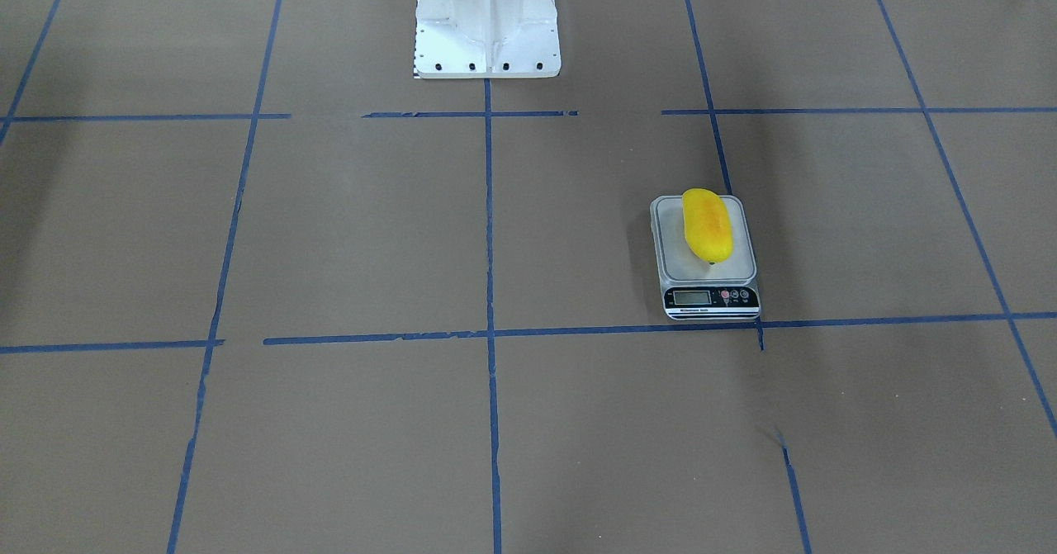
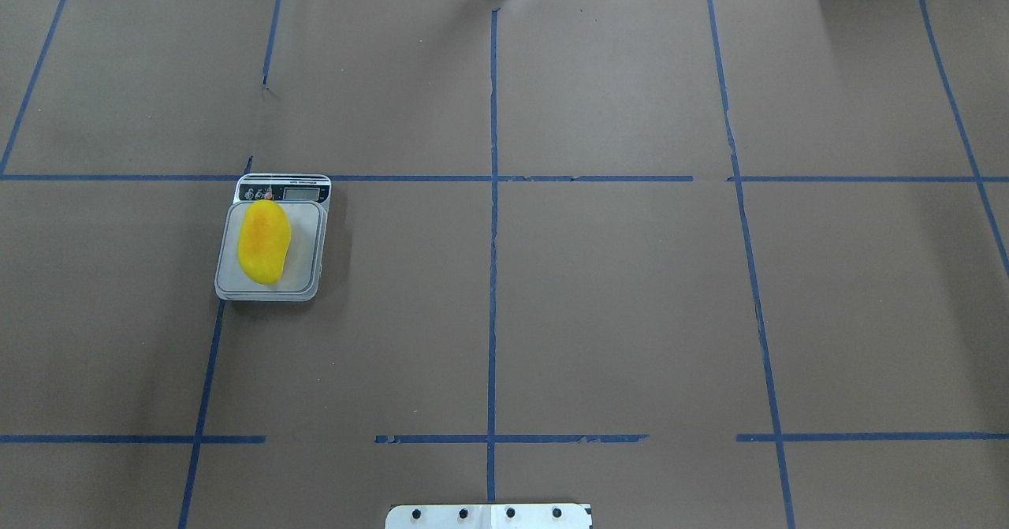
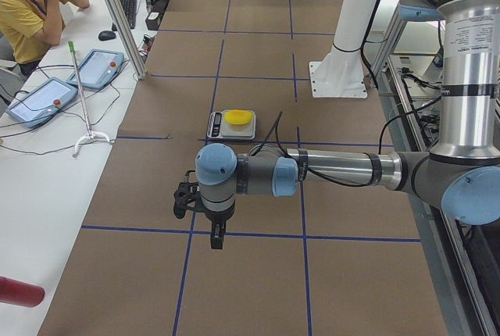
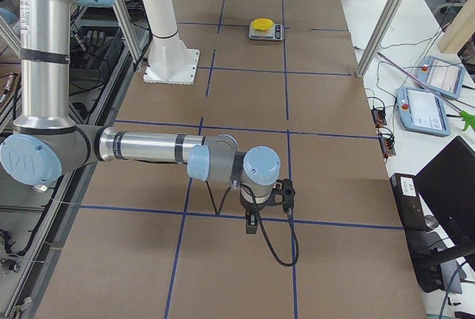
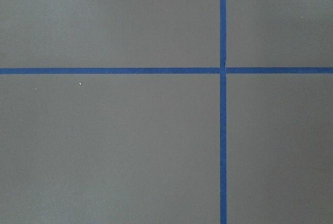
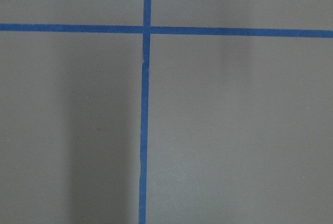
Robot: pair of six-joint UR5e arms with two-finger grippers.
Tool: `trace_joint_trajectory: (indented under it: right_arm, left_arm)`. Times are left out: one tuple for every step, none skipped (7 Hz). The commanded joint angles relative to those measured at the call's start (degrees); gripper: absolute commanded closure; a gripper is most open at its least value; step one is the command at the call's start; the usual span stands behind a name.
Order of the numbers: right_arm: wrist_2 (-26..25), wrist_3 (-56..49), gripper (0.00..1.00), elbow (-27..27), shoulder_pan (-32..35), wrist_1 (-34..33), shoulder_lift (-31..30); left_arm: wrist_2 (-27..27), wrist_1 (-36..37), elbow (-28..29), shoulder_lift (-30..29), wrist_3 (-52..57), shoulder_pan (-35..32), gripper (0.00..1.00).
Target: Weigh mango
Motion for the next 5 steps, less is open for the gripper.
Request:
trace_joint_trajectory:
  right_arm:
    - [0.0,0.0,0.0,0.0,0.0,-0.02,0.0]
    - [0.0,0.0,0.0,0.0,0.0,-0.02,0.0]
    - [0.0,0.0,0.0,0.0,0.0,0.07,0.0]
    - [0.0,0.0,0.0,0.0,0.0,-0.02,0.0]
    - [0.0,0.0,0.0,0.0,0.0,0.07,0.0]
  left_arm:
    - [-0.03,0.19,0.89,-1.68,0.15,0.34,0.0]
    - [-0.03,0.45,0.99,-1.6,0.06,0.34,0.0]
    - [0.06,0.71,1.25,-0.9,0.06,0.25,0.0]
    - [0.76,0.63,0.64,-1.16,-0.03,0.34,0.0]
    - [0.76,0.8,-4.67,-0.72,0.06,-0.1,0.0]
